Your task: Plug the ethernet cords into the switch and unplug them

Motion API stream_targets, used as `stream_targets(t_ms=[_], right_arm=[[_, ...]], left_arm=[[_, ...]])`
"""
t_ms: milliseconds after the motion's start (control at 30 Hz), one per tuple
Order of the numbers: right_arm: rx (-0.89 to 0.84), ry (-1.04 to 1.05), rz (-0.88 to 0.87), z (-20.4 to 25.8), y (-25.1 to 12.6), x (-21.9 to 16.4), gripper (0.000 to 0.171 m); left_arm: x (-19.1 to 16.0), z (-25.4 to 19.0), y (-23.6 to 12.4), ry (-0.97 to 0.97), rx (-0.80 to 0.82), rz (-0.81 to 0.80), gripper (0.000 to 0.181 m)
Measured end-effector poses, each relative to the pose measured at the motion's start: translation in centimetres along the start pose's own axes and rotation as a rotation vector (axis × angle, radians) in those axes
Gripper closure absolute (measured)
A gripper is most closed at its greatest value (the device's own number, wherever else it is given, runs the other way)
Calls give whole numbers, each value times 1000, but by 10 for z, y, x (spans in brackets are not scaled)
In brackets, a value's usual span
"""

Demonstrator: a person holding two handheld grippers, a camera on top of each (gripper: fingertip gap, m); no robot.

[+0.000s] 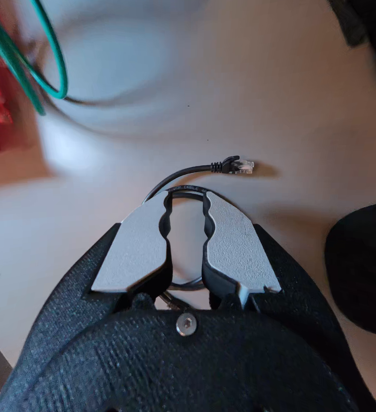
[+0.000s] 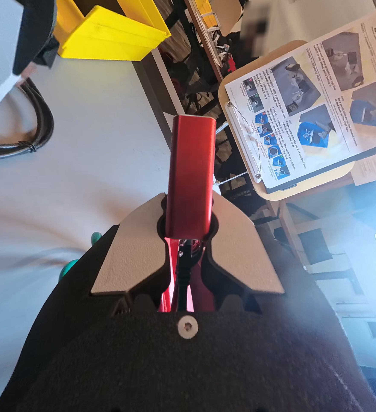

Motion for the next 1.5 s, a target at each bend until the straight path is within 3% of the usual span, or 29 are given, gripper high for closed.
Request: stream_targets(t_ms=[333, 500, 600, 667, 833, 1000, 1100, 1133, 1233, 1300, 1400, 1500], right_arm=[[-4, 26, 18, -5, 1, -15, 141], [-6, 40, 10, -8, -1, -18, 141], [-4, 38, 8, -7, 0, -18, 141], [-4, 36, 9, -7, -1, -18, 142], [1, 39, 9, -6, 2, -19, 141], [10, 39, 13, -3, 4, -20, 142], [13, 50, 10, -4, 4, -21, 142], [12, 52, 9, -4, 4, -21, 142], [8, 60, 6, -6, 3, -22, 142], [2, 62, 3, -7, 2, -22, 142], [-6, 63, 0, -9, 0, -22, 142], [-2, 61, -6, -8, 0, -21, 142]], left_arm=[[21, -3, 44, 229, -228, 73, 150], [16, 6, 52, 54, -284, 50, 179], [9, 22, 53, -60, -224, -18, 181], [8, 28, 45, -29, -168, -93, 181], [4, 21, 29, 19, -191, -37, 158], [5, 2, 44, 216, -228, 140, 140], [14, -7, 52, 281, -275, 163, 141], [16, -6, 53, 276, -274, 163, 152], [15, 12, 54, 185, -191, 181, 167], [5, 33, 49, 18, -90, 193, 171], [-20, 65, 34, -506, 80, 137, 172], [-50, 73, 22, -927, 122, -33, 172]])
Point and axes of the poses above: each gripper's, where its closed fingertips meet, y out along the fingers, x out of its top, z = x × y across the jaws, the point moved 3 cm from there along -y, back along the fingers, and after that the axes turned 3 degrees about -z, right-handed, at the moved point
